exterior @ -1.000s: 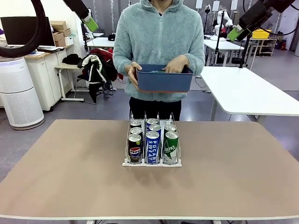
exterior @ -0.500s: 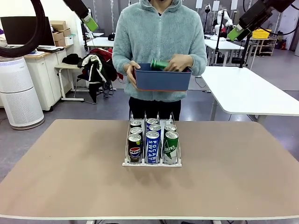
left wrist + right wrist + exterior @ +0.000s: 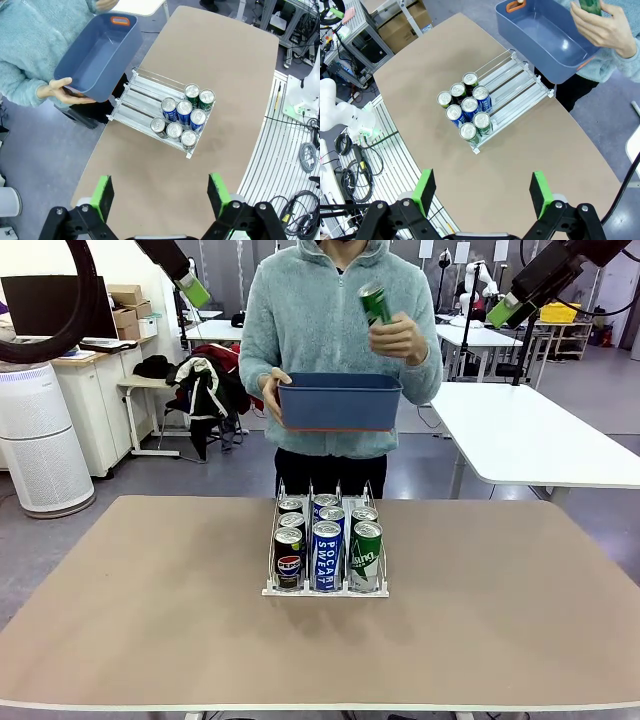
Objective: Fill the beverage cans into the dispenser.
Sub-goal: Pick up the Sprite handed by the human.
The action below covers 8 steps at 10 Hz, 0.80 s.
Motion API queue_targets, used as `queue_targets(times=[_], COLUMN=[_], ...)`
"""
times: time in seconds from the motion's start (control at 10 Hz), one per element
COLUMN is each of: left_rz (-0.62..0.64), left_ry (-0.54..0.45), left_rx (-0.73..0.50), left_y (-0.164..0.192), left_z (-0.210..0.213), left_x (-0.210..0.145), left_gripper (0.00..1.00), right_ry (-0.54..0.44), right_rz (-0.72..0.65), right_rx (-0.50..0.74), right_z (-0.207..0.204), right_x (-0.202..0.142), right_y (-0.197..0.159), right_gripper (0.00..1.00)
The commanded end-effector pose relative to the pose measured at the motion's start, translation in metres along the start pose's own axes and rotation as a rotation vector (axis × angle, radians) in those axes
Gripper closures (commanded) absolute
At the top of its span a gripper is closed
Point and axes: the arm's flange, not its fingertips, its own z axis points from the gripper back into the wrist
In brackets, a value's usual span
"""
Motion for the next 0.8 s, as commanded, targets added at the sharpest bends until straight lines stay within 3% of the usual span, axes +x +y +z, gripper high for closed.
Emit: queue_targets(times=[0.0,0.7], left_rz=[-0.011,-0.011], left_ry=[-0.004,-0.004], left_rx=[0.005,0.005], left_y=[0.0011,0.0011], left_z=[-0.0012,-0.0012], left_x=[-0.0050,-0.0050], left_gripper=[0.00,0.00], right_ry=[0.002,0.002], right_rz=[0.001,0.001], right_rx=[0.005,0.005], right_z=[-0.0008,-0.0008], right_x=[-0.0012,-0.0012], right_y=[0.0001,0.0001], right_gripper=[0.00,0.00])
